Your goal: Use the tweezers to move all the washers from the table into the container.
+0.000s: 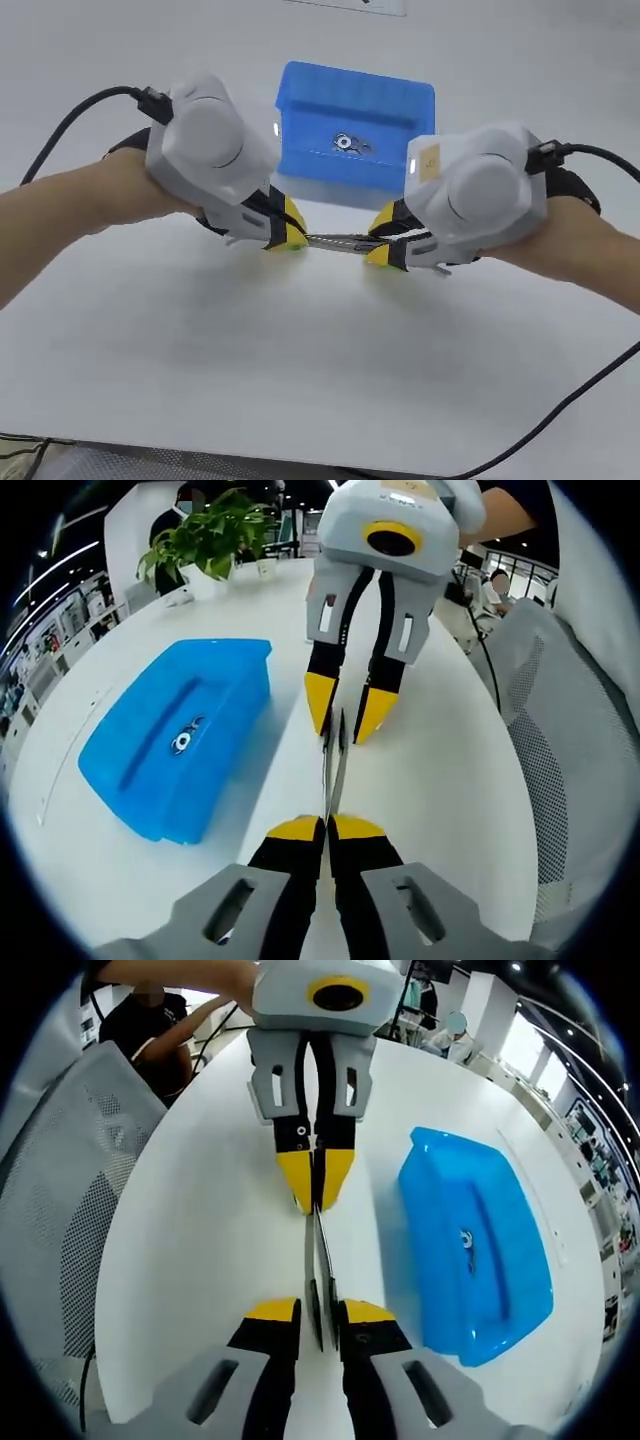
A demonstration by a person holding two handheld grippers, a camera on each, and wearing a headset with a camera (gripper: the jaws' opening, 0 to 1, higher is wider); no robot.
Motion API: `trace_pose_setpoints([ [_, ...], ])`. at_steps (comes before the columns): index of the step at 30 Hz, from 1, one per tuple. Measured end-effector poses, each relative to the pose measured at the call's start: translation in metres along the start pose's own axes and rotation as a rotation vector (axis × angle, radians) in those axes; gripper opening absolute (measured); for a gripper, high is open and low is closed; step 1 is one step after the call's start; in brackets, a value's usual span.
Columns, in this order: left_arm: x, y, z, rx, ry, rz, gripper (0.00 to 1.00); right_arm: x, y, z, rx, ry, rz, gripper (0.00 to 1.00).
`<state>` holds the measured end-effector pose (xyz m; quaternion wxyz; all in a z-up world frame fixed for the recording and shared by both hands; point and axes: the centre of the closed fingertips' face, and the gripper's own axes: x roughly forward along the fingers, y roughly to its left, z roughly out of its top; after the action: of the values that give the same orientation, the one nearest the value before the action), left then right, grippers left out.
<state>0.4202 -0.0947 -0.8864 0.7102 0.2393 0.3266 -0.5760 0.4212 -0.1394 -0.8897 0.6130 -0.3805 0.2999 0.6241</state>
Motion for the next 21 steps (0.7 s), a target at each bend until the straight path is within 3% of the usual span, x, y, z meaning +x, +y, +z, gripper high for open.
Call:
trace_pose_setpoints([
  [15,-0.012,0.003,0.004,-0.061,-0.018,0.024,0.12,-0.007,0.002,-0.001,0.023,0.013,-0.017,0.21],
  [21,-0.019,-0.008,0.004,-0.081,-0.014,0.012,0.18,-0.015,0.001,0.005,0.054,-0.024,-0.038,0.21],
])
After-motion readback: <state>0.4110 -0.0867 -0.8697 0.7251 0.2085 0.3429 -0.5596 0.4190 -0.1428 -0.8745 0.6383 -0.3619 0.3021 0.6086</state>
